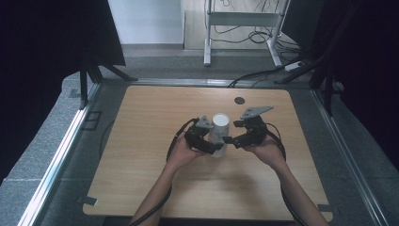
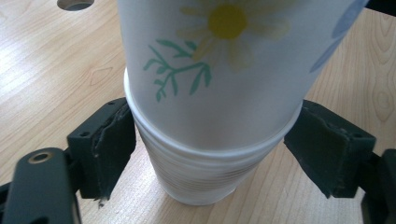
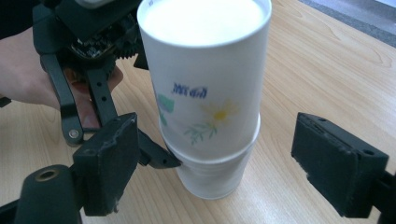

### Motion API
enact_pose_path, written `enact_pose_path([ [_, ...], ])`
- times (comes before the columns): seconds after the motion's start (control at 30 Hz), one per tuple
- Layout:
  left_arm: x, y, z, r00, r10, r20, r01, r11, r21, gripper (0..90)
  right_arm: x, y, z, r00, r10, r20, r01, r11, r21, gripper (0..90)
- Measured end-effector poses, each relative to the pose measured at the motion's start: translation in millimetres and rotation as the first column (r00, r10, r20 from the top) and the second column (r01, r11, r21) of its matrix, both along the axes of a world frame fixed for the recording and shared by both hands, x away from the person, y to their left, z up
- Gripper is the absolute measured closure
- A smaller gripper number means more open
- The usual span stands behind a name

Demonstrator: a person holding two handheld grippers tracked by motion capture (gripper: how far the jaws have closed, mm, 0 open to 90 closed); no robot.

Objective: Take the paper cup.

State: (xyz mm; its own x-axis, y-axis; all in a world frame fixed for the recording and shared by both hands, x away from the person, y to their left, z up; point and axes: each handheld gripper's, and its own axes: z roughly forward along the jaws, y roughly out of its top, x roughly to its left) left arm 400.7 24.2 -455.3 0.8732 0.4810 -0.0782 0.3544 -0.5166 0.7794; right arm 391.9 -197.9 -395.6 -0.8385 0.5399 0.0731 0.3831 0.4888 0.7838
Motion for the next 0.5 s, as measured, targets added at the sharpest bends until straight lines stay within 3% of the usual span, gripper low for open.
enact_pose_path([
  [0.5, -0.3, 0.9, -0.4, 0.9999, -0.001, 0.013, 0.001, 1.0, -0.006, 19.7, 13.9, 19.4, 17.2, 0.9998, 0.02, 0.003, -0.02, 0.9998, 0.001, 17.2],
])
